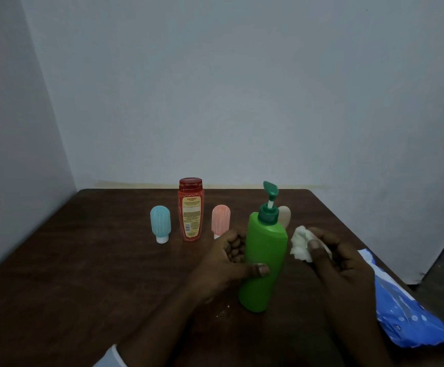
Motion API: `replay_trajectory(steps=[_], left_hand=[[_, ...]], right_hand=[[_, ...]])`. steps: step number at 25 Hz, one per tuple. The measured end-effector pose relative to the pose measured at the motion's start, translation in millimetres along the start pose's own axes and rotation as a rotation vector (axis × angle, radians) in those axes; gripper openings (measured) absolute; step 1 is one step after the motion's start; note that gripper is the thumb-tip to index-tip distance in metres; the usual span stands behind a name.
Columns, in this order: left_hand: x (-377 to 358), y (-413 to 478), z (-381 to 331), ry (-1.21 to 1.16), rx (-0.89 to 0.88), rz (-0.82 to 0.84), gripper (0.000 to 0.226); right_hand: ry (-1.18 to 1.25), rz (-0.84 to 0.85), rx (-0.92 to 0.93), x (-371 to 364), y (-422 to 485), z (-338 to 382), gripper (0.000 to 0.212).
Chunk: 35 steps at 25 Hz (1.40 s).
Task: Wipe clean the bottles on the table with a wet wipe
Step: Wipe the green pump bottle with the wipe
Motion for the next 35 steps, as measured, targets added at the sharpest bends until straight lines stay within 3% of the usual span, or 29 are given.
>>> replay_trajectory(steps=[2,5,8,13,18,24,30,35], left_hand=[[0,0,0,-0.013,-0.006,-0.006,0.063],[-1,2,1,-0.044,-0.010,-0.001,0.065],[-1,3,2,-0.073,-0.019,0.008,0.068],[-2,5,6,-0.106,-0.016,0.008,0.077],[-1,6,7,-0.071,-0.020,-0.021,0.077],[1,1,1,0.008,-0.045,-0.099,0.070],[-12,-9,-9,0.142,-0.126,-0.174,0.069],[-6,-14,-8,0.177,-0.195,-0.280,0.062]], right_hand=[[-0.127,-0.023,0.207,-1,1,27,0.023],[-0.405,0.018,0.665,-25,-10,69,0.025],[-0.493,0.140,0.841,-54,-14,73,0.025],[-0.641,0.219,0.845,-63,-21,62,0.027],[-0.507,0.018,0.757,-39,-12,71,0.022],[-0.570,0.132,0.778,-56,-9,61,0.024],[-0.613,0.003,0.807,-44,-18,82,0.021],[-0.701,0.101,0.807,-60,-21,60,0.026]])
Point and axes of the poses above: each hand's wrist, its own y-axis towards the middle knuckle, its own x-axis out of the back of the hand, z = x × y, the point moved 9 cm from there along y, towards the middle knuckle, and after that the axes turned 3 degrees about x, right-handed, at the moved point
